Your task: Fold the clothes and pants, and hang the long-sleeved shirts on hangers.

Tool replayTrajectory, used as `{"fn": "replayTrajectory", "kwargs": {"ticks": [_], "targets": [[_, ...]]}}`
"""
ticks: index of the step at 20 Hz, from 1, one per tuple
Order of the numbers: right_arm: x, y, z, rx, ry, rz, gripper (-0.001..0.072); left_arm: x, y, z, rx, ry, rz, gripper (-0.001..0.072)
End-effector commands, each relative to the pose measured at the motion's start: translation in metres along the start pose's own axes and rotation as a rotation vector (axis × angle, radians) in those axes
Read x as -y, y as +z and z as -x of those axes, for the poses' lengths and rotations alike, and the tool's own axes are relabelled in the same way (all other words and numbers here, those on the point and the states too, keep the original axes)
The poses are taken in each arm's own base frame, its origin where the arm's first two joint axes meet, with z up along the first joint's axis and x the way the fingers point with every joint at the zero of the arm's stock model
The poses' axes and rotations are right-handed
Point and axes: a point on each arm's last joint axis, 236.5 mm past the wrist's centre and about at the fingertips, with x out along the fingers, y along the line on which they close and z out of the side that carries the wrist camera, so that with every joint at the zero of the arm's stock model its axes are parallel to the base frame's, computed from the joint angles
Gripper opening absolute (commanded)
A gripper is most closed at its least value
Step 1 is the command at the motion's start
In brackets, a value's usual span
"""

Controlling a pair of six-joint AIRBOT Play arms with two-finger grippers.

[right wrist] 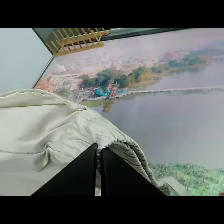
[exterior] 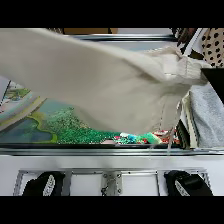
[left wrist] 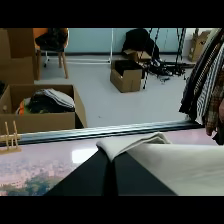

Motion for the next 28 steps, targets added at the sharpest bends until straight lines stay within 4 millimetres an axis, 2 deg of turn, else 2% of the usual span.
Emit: {"fn": "replayTrajectory", "kwargs": {"ticks": [1, 3, 4, 6, 8, 11, 13, 14, 16, 18, 20, 22, 23, 25, 26, 28], "targets": [[0.007, -0.029, 0.01, -0.112, -0.047, -0.159, 0.0013, -0.011, 0.003, -0.018, -0.006, 0.005, 0.029, 0.0002], [0.023, -0.05, -0.008, -0.229, -0.113, -0.235, 0.0013, -0.044, -0.035, -0.07, -0.131, 0.012, 0.108, 0.0002], [0.035, -0.064, -0.023, -0.314, -0.157, -0.262, 0.0013, -0.06, -0.061, -0.1, -0.204, 0.002, 0.164, 0.0002], [0.062, -0.092, -0.062, -0.486, -0.232, -0.278, 0.0013, -0.088, -0.123, -0.156, -0.357, -0.016, 0.279, 0.0002], [0.093, -0.116, -0.112, -0.622, -0.278, -0.256, 0.0014, -0.105, -0.191, -0.206, -0.51, -0.033, 0.355, 0.0002], [0.152, -0.153, -0.194, -0.734, -0.352, -0.269, 0.0013, -0.104, -0.278, -0.261, -0.696, -0.083, 0.42, 0.0002], [0.185, -0.17, -0.239, -0.739, -0.367, -0.264, 0.0013, -0.102, -0.316, -0.287, -0.765, -0.104, 0.44, 0.0002], [0.196, -0.175, -0.253, -0.735, -0.374, -0.275, 0.0014, -0.102, -0.328, -0.294, -0.789, -0.111, 0.449, 0.0002], [0.21, -0.173, -0.271, -0.691, -0.384, -0.281, 0.0014, -0.103, -0.345, -0.3, -0.836, -0.123, 0.455, 0.0002], [0.217, -0.158, -0.275, -0.626, -0.388, -0.28, 0.0014, -0.107, -0.348, -0.297, -0.859, -0.124, 0.456, 0.0002], [0.219, -0.146, -0.265, -0.607, -0.395, -0.237, 0.0014, -0.115, -0.339, -0.287, -0.861, -0.114, 0.454, 0.0002], [0.21, -0.148, -0.251, -0.65, -0.378, -0.183, 0.0014, -0.122, -0.331, -0.269, -0.86, -0.093, 0.461, 0.0002], [0.206, -0.155, -0.241, -0.687, -0.372, -0.148, 0.0014, -0.124, -0.331, -0.256, -0.863, -0.08, 0.463, 0.0002], [0.204, -0.176, -0.224, -0.753, -0.403, -0.101, 0.0013, -0.126, -0.348, -0.225, -0.898, -0.057, 0.477, 0.0002], [0.203, -0.19, -0.217, -0.784, -0.411, -0.084, 0.0013, -0.124, -0.362, -0.208, -0.925, -0.048, 0.479, 0.0002], [0.204, -0.224, -0.204, -0.85, -0.424, -0.066, 0.0013, -0.128, -0.407, -0.167, -1.009, 0.023, 0.473, 0.0002]]}}
